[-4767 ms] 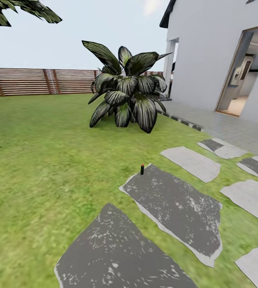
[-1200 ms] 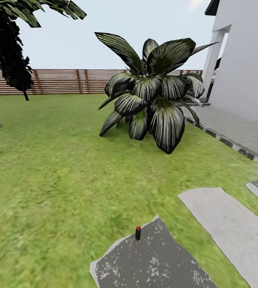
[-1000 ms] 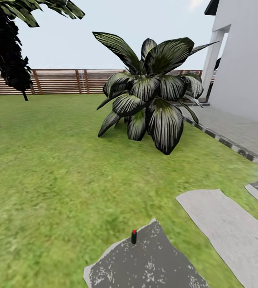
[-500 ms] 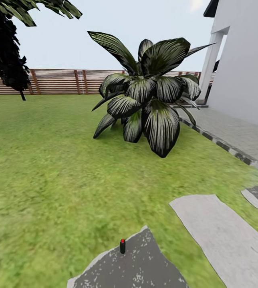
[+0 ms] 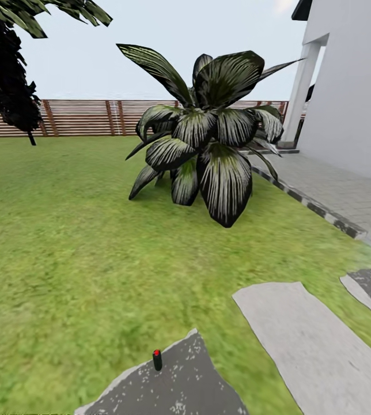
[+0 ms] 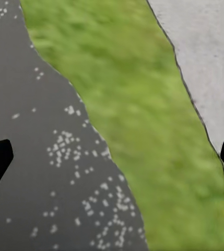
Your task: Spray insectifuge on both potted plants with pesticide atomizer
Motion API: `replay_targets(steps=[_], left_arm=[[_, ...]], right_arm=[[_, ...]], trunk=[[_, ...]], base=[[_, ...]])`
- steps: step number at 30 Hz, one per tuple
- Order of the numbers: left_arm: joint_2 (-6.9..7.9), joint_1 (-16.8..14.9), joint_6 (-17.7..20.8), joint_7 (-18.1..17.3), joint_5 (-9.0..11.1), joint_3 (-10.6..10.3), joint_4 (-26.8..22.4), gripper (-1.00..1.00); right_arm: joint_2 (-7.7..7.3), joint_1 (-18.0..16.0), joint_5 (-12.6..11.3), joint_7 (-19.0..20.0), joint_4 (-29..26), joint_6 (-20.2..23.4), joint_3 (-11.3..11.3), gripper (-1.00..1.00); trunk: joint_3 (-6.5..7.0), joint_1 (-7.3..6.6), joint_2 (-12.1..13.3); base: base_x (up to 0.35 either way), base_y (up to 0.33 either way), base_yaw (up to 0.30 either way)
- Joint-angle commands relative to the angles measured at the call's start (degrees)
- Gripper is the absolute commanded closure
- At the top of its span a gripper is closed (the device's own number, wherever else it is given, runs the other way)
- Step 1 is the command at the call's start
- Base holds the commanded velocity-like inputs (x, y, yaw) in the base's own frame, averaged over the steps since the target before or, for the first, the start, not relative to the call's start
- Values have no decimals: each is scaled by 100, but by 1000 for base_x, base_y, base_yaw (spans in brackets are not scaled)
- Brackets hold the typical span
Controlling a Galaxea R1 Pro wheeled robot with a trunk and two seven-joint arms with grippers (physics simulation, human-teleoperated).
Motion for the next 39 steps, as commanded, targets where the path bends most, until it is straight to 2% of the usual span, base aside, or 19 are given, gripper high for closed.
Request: replay_targets(steps=[1, 39], left_arm=[[1, -3, -20, 2, -3, -4, 4, -100], [1, -3, -20, 2, -3, -4, 4, -100]], right_arm=[[0, -3, 1, -2, 6, -18, 1, -100], [0, -3, 1, -2, 6, -18, 1, -100]], trunk=[[-6, -1, -2], [-109, -1, -2]], base=[[1, -275, 119], [0, -275, 249]])
